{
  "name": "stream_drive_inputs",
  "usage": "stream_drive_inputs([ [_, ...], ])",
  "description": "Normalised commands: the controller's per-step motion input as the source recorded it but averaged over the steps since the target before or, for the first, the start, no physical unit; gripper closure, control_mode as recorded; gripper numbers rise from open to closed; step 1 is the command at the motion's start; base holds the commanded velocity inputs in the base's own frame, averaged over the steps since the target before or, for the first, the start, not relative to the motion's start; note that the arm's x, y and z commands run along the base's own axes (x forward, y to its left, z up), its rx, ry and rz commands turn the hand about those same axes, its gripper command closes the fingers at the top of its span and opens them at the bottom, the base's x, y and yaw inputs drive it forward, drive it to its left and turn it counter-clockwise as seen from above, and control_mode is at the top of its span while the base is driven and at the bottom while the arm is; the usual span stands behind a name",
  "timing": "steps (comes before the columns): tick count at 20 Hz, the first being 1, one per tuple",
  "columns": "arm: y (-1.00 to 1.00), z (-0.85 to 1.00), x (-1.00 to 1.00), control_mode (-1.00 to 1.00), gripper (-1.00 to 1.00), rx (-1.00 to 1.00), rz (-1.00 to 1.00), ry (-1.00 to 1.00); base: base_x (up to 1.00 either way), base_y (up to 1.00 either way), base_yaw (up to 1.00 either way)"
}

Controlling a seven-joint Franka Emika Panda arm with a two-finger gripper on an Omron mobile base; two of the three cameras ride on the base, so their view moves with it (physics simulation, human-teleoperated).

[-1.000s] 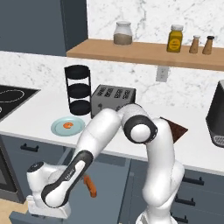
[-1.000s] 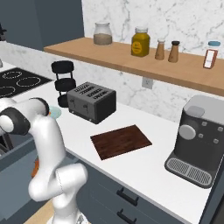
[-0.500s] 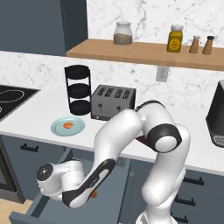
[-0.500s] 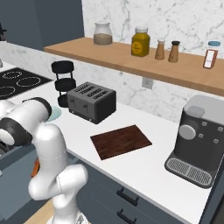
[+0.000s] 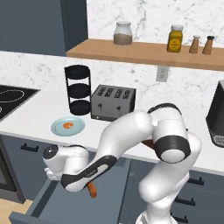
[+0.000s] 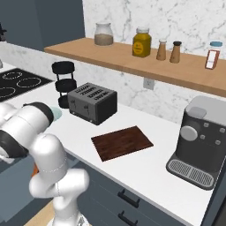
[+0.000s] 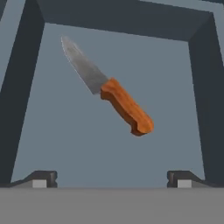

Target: Pick up the knife from the drawer and place it on the cutting board. Then place the meat from the plate to the cutting board.

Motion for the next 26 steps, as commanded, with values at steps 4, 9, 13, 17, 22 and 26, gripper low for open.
stream_drive_inputs([
  [4,-0.06,-0.19,0.18,-1.0,-1.0,-0.18,0.38,0.14,0.0,0.0,0.0],
  [9,-0.02,-0.27,0.01,-1.0,-1.0,-0.15,0.48,0.06,0.0,0.0,0.0],
  [13,-0.02,-0.01,0.08,-1.0,-1.0,0.0,0.12,0.03,0.0,0.0,0.0],
  [17,-0.36,-0.06,0.04,-1.0,-1.0,0.11,-0.04,0.01,0.0,0.0,0.0],
  [22,-0.5,-0.38,0.2,-1.0,-1.0,0.04,-0.07,0.03,0.0,0.0,0.0],
  [26,-0.44,-0.31,0.28,-1.0,-1.0,0.03,-0.01,0.11,0.0,0.0,0.0],
])
